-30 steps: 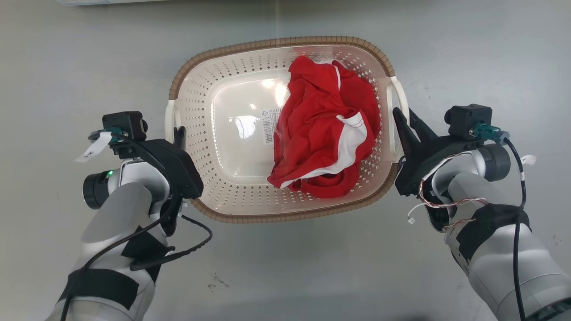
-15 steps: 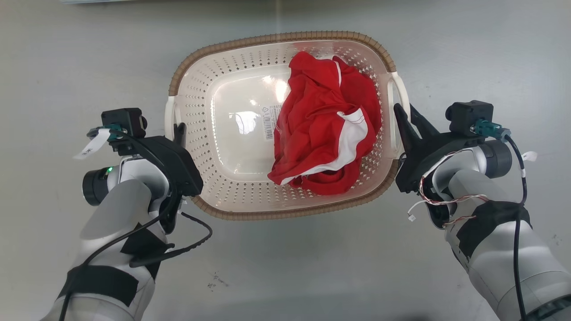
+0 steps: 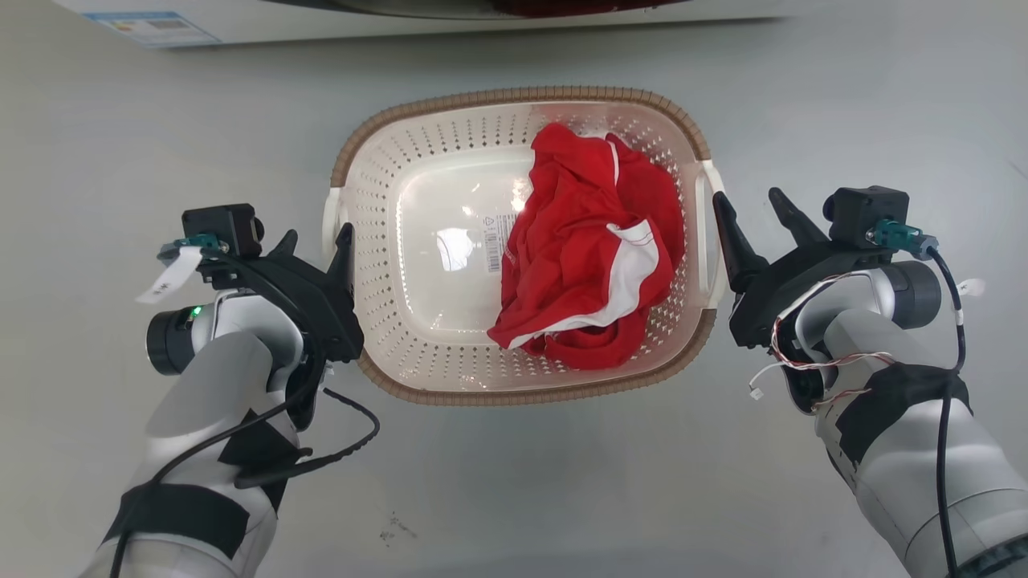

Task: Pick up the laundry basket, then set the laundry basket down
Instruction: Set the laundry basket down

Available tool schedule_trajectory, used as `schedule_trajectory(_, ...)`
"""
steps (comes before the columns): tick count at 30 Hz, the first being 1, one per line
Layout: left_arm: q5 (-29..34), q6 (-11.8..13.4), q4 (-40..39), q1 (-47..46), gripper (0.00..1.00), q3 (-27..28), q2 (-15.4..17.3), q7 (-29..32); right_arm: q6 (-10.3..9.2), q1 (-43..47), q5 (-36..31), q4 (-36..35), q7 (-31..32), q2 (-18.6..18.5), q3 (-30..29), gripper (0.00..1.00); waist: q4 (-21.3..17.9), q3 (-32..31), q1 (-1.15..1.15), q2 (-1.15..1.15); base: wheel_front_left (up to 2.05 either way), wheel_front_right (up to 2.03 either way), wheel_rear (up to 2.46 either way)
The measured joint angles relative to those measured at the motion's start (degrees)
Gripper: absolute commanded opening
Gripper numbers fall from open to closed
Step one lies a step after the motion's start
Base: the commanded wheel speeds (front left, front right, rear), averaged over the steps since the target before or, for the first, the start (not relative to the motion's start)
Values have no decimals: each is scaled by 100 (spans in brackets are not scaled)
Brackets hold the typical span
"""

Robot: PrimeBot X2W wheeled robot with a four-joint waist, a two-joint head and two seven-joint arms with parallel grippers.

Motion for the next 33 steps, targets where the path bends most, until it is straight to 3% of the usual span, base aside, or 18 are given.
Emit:
schedule_trajectory(12, 365, -43, -34, 416, 100, -336, 14, -691, 33, 629, 51, -316, -8, 7, -38, 100, -34, -766, -1, 0, 0, 0, 0)
schedule_trajectory(26, 565, -33, -481, 1222, 100, -371, 155, -847, 32, 1664, -77, -1039, -9, -141, -213, 100, -101, -1912, -1, 0, 0, 0, 0)
schedule_trajectory(33, 620, 165, -1028, 1807, 100, -227, 296, -847, -157, 2195, -209, -1543, -9, -192, -391, 100, -110, -2507, -2, 0, 0, 0, 0)
